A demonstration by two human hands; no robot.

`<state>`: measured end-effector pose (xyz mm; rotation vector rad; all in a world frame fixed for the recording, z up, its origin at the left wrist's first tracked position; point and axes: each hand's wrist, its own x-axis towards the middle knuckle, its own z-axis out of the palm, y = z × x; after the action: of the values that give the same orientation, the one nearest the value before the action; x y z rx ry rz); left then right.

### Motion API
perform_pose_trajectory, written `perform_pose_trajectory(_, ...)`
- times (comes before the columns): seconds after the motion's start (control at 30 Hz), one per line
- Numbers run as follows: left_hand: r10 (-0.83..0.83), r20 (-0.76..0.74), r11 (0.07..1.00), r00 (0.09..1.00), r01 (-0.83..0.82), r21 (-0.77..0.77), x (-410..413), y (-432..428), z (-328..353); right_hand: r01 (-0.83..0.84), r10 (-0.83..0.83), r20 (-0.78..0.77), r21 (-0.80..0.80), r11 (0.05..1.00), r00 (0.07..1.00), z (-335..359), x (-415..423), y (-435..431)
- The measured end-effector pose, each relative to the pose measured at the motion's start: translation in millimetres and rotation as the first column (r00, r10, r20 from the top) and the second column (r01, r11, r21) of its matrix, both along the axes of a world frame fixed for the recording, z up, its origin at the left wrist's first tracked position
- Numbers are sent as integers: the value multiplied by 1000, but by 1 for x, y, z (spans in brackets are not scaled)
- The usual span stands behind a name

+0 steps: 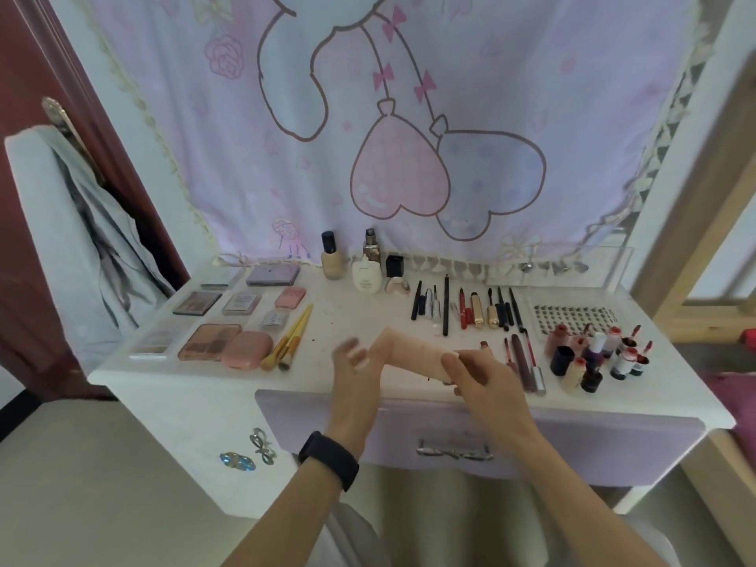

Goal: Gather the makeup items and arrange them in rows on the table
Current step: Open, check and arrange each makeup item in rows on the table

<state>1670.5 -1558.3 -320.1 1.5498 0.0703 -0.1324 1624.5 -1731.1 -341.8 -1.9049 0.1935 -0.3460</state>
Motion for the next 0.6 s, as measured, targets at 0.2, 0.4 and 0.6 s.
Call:
perform_pose_trajectory(0.2,-524,715,637,462,-345,690,10,13,-5,-43,79,-153,229,972,985,1,-1,-5)
perform_pose_trajectory(0.4,-742,636,459,213,-530,713,22,12,-4,-41,118,-177,388,921,977,8,-1,-2)
perform_pose_trajectory(0.6,-742,575,441,345,-395,806,14,4,-5,-71,71,-10,-74,995,997,6,-2,11)
